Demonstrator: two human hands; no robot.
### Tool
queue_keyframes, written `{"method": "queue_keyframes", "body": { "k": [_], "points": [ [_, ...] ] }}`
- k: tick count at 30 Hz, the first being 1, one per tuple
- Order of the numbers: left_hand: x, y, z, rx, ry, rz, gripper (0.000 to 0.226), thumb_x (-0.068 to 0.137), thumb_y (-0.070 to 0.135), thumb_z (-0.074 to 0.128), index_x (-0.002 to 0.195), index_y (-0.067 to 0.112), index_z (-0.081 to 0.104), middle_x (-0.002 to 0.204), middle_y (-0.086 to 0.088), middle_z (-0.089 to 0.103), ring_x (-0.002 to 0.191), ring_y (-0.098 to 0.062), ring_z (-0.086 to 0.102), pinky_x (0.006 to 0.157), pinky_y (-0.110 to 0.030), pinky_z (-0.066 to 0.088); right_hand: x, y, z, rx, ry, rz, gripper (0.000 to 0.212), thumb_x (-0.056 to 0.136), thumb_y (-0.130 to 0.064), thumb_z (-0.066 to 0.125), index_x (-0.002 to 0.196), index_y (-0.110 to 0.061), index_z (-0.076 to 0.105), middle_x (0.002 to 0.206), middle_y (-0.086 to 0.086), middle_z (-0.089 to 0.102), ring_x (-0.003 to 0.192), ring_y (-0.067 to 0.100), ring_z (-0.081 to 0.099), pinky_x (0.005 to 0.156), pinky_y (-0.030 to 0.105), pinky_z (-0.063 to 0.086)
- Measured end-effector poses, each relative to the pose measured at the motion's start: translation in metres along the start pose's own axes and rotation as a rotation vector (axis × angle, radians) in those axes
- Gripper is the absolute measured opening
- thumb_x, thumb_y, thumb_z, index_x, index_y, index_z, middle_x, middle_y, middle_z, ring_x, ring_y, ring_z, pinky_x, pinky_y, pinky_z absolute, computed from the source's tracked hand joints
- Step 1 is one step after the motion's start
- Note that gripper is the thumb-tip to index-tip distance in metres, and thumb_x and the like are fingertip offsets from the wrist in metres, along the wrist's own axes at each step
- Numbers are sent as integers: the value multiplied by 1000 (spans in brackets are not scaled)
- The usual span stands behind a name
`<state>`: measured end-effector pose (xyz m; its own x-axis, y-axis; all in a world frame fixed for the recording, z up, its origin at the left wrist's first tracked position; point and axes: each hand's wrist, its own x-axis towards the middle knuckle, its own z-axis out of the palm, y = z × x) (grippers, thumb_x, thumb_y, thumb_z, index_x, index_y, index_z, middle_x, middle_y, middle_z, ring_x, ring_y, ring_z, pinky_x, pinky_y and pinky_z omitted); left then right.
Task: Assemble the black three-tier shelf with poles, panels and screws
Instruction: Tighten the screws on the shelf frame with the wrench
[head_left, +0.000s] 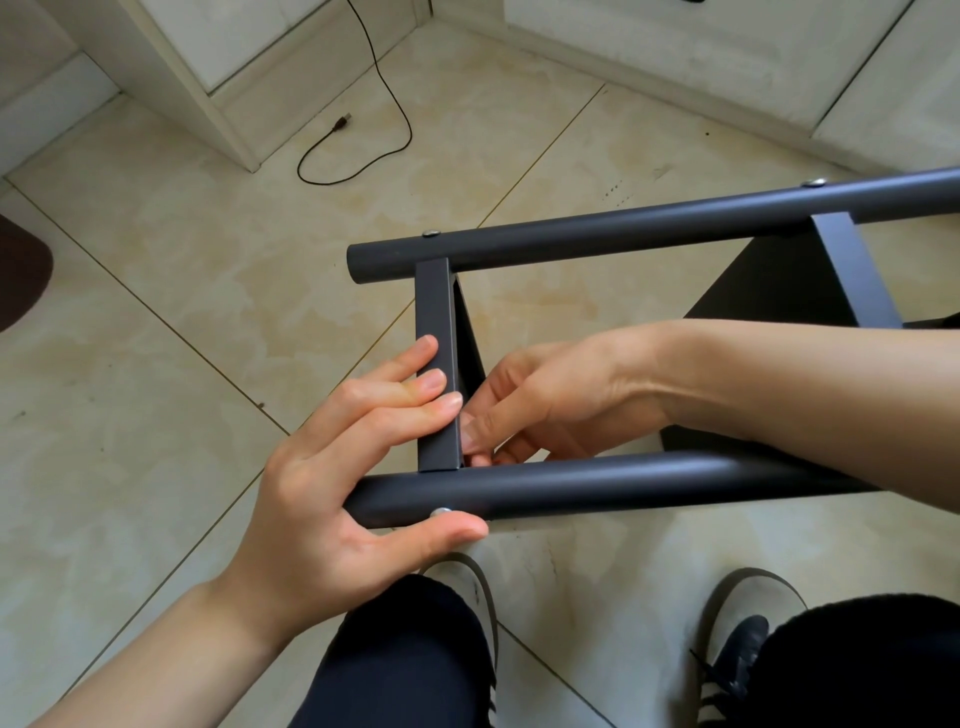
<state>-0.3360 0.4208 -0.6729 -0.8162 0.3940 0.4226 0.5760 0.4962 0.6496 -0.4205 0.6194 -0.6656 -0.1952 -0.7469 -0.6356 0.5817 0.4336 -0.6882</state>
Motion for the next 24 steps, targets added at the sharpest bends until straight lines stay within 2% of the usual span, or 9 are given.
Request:
{"method": "queue_keyframes", "body": {
  "k": [2, 5, 10, 17, 19, 23, 24],
  "points": [
    [0, 0, 0, -1, -2, 0, 55, 89, 52, 68, 118, 6, 59, 123, 1, 60, 137, -25, 50, 112, -35, 40, 0, 0, -1, 8, 14, -2, 31, 93, -18, 61, 64, -18, 72, 75, 1, 63, 69, 11, 58, 69, 30, 47],
    [0, 0, 0, -7, -4, -8, 54, 88, 51, 68, 118, 7, 60, 125, 1, 57, 138, -25, 50, 113, -35, 40, 0, -1, -1, 22, 31, -2, 25, 91, -17, 63, 68, -16, 71, 74, 1, 62, 70, 13, 56, 71, 32, 44],
    [0, 0, 0, 0, -3, -2, 54, 88, 51, 68, 119, 8, 59, 126, -3, 59, 137, -26, 51, 112, -35, 41, -1, -1, -1, -8, 18, 12, 30, 90, -20, 64, 61, -20, 73, 72, 0, 64, 67, 10, 59, 68, 29, 48],
    [-1, -1, 0, -1, -6, -4, 53, 88, 50, 69, 119, 9, 59, 128, -5, 57, 137, -26, 51, 112, -36, 41, -1, -1, 0, -28, 18, 3, 33, 93, -21, 62, 62, -21, 73, 74, 1, 63, 68, 11, 59, 71, 30, 50],
    [-1, -1, 0, -4, -5, 0, 53, 88, 50, 69, 119, 9, 58, 127, -5, 57, 137, -26, 51, 112, -36, 41, -1, -1, 0, -39, 36, 16, 30, 96, -23, 60, 69, -17, 73, 75, 2, 62, 68, 11, 60, 68, 27, 53],
    [0, -1, 0, -5, -4, 9, 54, 88, 49, 69, 119, 6, 59, 125, -4, 58, 137, -27, 50, 112, -36, 41, 1, -1, 3, -47, 64, 48, 21, 97, -27, 58, 96, -9, 69, 80, 4, 60, 71, 13, 59, 66, 22, 53],
    [0, -1, 0, -5, -5, 7, 54, 88, 49, 69, 118, 6, 59, 126, -5, 58, 137, -27, 50, 112, -36, 41, 1, -2, 3, -49, 61, 51, 21, 97, -27, 57, 96, -9, 69, 80, 4, 60, 71, 13, 59, 65, 22, 53]
  ]
}}
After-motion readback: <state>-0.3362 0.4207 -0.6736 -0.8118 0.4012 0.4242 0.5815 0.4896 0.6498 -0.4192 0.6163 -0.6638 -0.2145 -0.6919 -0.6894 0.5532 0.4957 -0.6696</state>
